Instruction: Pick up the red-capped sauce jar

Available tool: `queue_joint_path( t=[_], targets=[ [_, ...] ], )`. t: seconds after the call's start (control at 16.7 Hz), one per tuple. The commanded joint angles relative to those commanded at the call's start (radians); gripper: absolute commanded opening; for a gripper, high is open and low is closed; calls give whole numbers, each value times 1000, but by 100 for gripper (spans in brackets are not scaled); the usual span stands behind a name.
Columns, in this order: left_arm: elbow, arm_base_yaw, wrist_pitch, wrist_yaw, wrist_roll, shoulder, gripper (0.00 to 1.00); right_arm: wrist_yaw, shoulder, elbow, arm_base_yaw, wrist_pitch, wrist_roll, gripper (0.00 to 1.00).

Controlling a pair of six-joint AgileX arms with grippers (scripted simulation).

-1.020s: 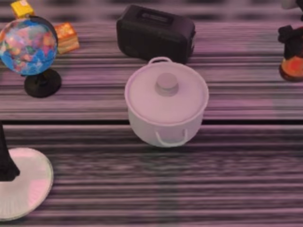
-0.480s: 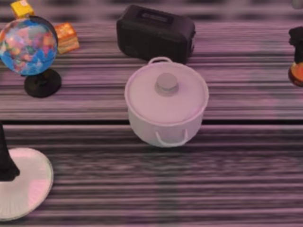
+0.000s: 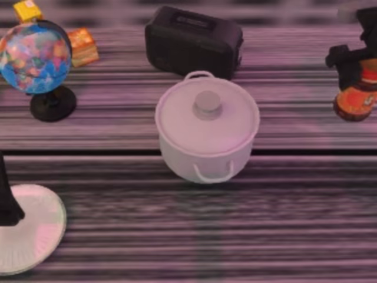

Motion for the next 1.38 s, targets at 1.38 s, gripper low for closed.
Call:
queue_joint_path(
  t=[1.38],
  targets=[
    [0, 0, 0, 0, 0, 0, 100, 76, 14, -307, 185, 321, 397, 0]
  ],
)
